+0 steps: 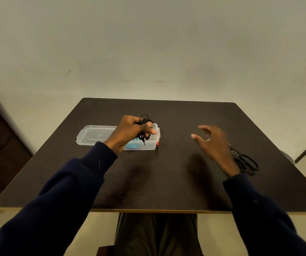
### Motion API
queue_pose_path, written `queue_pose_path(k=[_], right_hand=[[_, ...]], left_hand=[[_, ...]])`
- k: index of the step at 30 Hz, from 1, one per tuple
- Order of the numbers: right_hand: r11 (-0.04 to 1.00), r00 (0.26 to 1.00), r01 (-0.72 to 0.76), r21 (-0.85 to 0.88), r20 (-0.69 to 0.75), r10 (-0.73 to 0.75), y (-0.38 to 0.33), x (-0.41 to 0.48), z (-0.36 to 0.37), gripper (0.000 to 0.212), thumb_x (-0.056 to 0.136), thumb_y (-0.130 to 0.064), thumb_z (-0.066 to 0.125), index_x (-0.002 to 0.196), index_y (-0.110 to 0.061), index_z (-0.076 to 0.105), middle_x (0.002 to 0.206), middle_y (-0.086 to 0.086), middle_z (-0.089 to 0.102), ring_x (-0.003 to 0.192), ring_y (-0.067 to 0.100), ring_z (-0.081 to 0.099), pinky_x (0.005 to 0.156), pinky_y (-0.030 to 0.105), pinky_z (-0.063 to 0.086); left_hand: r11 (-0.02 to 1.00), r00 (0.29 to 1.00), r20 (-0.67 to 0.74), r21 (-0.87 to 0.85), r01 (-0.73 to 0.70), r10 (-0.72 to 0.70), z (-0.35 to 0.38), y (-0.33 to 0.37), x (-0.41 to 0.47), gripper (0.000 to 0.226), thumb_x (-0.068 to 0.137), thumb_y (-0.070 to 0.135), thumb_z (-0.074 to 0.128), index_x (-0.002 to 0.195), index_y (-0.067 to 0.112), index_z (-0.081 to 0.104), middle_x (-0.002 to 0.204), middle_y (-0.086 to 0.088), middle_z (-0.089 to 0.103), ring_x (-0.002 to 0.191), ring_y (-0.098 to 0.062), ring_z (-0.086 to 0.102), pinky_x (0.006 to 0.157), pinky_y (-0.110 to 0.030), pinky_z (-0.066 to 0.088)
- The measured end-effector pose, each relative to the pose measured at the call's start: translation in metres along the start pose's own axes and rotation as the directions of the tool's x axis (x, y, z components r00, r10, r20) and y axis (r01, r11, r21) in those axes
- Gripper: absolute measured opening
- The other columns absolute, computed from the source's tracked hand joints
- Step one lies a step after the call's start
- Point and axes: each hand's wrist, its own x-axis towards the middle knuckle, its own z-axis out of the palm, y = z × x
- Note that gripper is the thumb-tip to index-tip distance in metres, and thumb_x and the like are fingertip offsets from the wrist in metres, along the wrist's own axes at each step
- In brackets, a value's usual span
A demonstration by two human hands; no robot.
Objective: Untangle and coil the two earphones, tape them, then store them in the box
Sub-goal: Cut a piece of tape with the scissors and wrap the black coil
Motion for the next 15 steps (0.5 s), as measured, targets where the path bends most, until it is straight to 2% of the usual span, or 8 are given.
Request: queue_pose_path(k=[2,4,7,9,11,13,15], right_hand=[[0.928,0.998,0.058,0.368,0.014,-0.068,-0.031,-0.014,0.017,0.025,0.088,-0.021,0.079,0.11,-0.01,0.076,0.106,0.001,0.076,0.097,0.012,0.073,0.092,0.037,0.059],[0.837,0.989,0.065,0.543,0.075,-0.125,-0.056,-0.026,0.034,0.022,0.088,-0.016,0.078,0.108,-0.008,0.076,0.103,0.002,0.078,0.096,0.014,0.074,0.087,0.034,0.061],[0.788,0.983,0.097,0.608,0.064,-0.17,-0.08,-0.034,0.052,0.024,0.086,-0.015,0.08,0.108,-0.006,0.076,0.104,0.003,0.078,0.098,0.012,0.074,0.086,0.025,0.059],[0.758,0.984,0.096,0.645,0.055,-0.172,-0.088,-0.034,0.056,0.022,0.086,-0.015,0.079,0.105,-0.006,0.077,0.101,0.002,0.078,0.096,0.013,0.074,0.086,0.027,0.06],[0.712,0.985,0.05,0.701,0.082,-0.15,-0.092,-0.034,0.056,0.019,0.086,-0.013,0.079,0.103,-0.006,0.078,0.098,0.004,0.079,0.094,0.016,0.075,0.083,0.029,0.061],[0.686,0.985,0.009,0.728,0.111,-0.13,-0.093,-0.034,0.055,0.012,0.086,-0.011,0.078,0.098,-0.011,0.078,0.093,0.0,0.079,0.09,0.013,0.075,0.079,0.026,0.061],[0.676,0.982,-0.039,0.736,0.153,-0.109,-0.093,-0.035,0.054,0.008,0.085,-0.011,0.078,0.092,-0.016,0.077,0.089,0.0,0.079,0.087,0.013,0.074,0.077,0.027,0.061]], left_hand=[[1.0,1.0,0.021,-0.011,0.009,-0.009,-0.001,0.0,-0.001,0.021,0.094,0.019,0.07,0.102,0.0,0.075,0.091,-0.009,0.078,0.071,-0.011,0.066,0.069,-0.02,0.056],[0.999,0.999,0.034,-0.036,0.018,-0.017,-0.001,0.0,-0.003,0.02,0.094,0.018,0.069,0.103,0.001,0.074,0.088,-0.008,0.078,0.07,-0.01,0.066,0.068,-0.018,0.056],[0.999,0.999,0.048,-0.018,0.027,-0.026,-0.001,0.004,-0.006,0.015,0.094,0.02,0.068,0.094,0.007,0.076,0.079,-0.009,0.074,0.067,-0.01,0.066,0.062,-0.016,0.053],[0.999,0.998,0.055,-0.01,0.034,-0.033,-0.003,0.005,-0.007,0.012,0.093,0.02,0.068,0.09,0.01,0.075,0.078,-0.007,0.073,0.066,-0.008,0.067,0.064,-0.016,0.054],[0.999,0.998,0.056,-0.016,0.043,-0.042,-0.006,0.005,-0.008,0.014,0.093,0.019,0.068,0.094,0.007,0.076,0.08,-0.006,0.075,0.071,-0.01,0.067,0.068,-0.018,0.055],[0.998,0.997,0.051,-0.016,0.053,-0.053,-0.007,0.004,-0.008,0.022,0.094,0.016,0.068,0.105,-0.002,0.073,0.092,-0.017,0.074,0.075,-0.015,0.066,0.072,-0.021,0.055],[0.998,0.997,0.047,-0.004,0.055,-0.055,-0.007,0.004,-0.008,0.023,0.094,0.014,0.068,0.106,-0.004,0.072,0.094,-0.02,0.072,0.075,-0.015,0.066,0.071,-0.021,0.055]])
